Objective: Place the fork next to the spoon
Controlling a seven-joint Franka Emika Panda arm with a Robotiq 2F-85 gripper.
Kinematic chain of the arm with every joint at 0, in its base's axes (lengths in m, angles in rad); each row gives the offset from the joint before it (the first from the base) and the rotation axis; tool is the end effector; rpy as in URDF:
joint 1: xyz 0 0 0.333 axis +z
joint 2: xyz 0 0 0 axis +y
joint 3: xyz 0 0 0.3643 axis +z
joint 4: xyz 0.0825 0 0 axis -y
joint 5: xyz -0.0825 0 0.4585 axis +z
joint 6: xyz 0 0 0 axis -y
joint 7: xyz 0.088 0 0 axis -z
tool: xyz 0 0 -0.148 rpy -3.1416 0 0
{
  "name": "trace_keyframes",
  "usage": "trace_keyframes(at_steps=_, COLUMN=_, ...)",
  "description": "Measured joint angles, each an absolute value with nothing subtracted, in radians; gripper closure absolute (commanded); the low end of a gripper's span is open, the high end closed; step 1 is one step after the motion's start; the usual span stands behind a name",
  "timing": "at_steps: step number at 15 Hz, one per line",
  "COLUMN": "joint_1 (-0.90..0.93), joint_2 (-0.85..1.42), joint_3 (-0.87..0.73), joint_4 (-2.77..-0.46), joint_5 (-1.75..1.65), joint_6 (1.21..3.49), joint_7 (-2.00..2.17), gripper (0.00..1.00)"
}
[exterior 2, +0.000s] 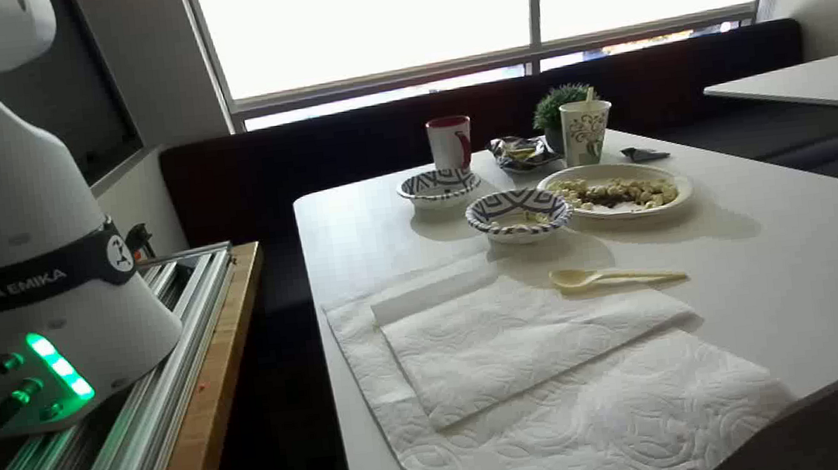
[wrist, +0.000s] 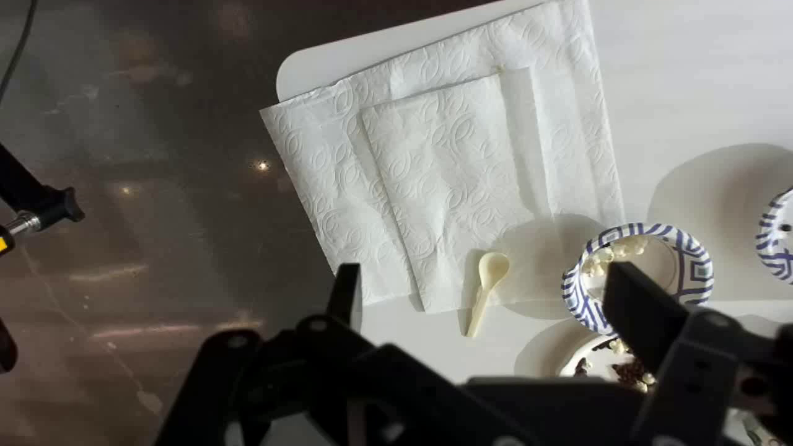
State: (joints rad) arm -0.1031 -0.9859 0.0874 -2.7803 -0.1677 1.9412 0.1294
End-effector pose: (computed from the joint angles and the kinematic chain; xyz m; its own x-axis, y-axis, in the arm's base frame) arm 0.3154 -0.0265 0.4500 0.9804 -0.1094 0.1639 -0.1436 -0.9661 0.2147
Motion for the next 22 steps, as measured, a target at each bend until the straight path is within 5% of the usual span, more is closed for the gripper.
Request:
trace_keyframes(at_steps=11, joint_1=-0.064, joint_2=-0.940, joint_3=0.121, joint_4=-2.748, joint_5=-0.114, joint_6=1.942, joint_7=0.181, gripper=0.00)
trace_keyframes(at_steps=22, joint_1=0.022, joint_2=-0.450, joint_3=0.407, joint_4=-2.415, joint_5=0.049, joint_6=2.274, joint_7=0.597, gripper=0.00)
